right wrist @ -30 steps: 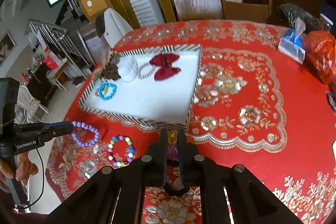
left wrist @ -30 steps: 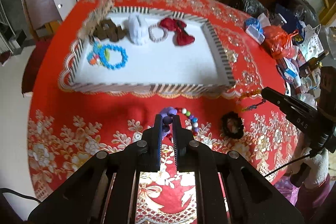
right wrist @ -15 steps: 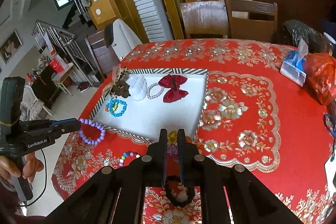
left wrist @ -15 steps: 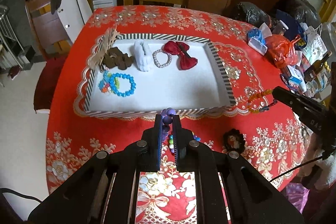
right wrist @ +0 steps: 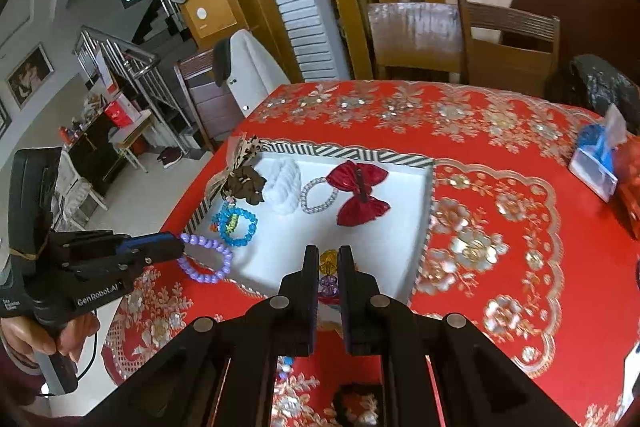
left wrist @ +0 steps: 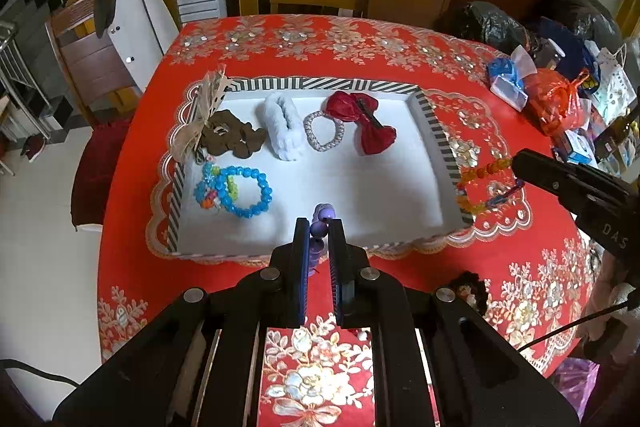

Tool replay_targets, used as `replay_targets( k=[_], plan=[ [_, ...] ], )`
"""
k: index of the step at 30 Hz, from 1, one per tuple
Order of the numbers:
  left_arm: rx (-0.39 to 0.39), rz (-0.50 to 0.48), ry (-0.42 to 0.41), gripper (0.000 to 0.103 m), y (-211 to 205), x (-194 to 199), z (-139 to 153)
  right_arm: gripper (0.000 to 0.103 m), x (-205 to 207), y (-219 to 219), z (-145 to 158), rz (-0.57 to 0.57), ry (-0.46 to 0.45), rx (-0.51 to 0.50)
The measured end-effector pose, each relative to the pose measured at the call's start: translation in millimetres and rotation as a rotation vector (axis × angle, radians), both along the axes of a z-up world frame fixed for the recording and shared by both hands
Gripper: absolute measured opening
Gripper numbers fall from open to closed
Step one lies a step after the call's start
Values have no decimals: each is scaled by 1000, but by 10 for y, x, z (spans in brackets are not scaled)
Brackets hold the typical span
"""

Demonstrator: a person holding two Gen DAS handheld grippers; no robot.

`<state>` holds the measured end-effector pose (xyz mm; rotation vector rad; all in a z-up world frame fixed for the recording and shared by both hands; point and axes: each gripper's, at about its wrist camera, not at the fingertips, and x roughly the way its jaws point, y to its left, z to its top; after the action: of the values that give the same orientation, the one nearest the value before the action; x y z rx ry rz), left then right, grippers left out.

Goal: Organize jewelry
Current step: 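Carry both bracelets over the tray and lower them inside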

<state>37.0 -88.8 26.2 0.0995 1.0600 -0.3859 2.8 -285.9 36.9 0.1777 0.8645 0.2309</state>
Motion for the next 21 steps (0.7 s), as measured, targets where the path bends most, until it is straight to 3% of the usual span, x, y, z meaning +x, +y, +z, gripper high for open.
replay_targets(
  k=[10,16,21],
  plan=[
    [-29,-29,52,8,-204,275,-175,8,451,207,-337,70,103,-1],
    [-17,2,130,8,-168,501,-552,8,811,91,-781,50,209,-58],
    [27,77,185,8,51,706,-882,8,1146,-90,-918,11,230,-121]
  ],
)
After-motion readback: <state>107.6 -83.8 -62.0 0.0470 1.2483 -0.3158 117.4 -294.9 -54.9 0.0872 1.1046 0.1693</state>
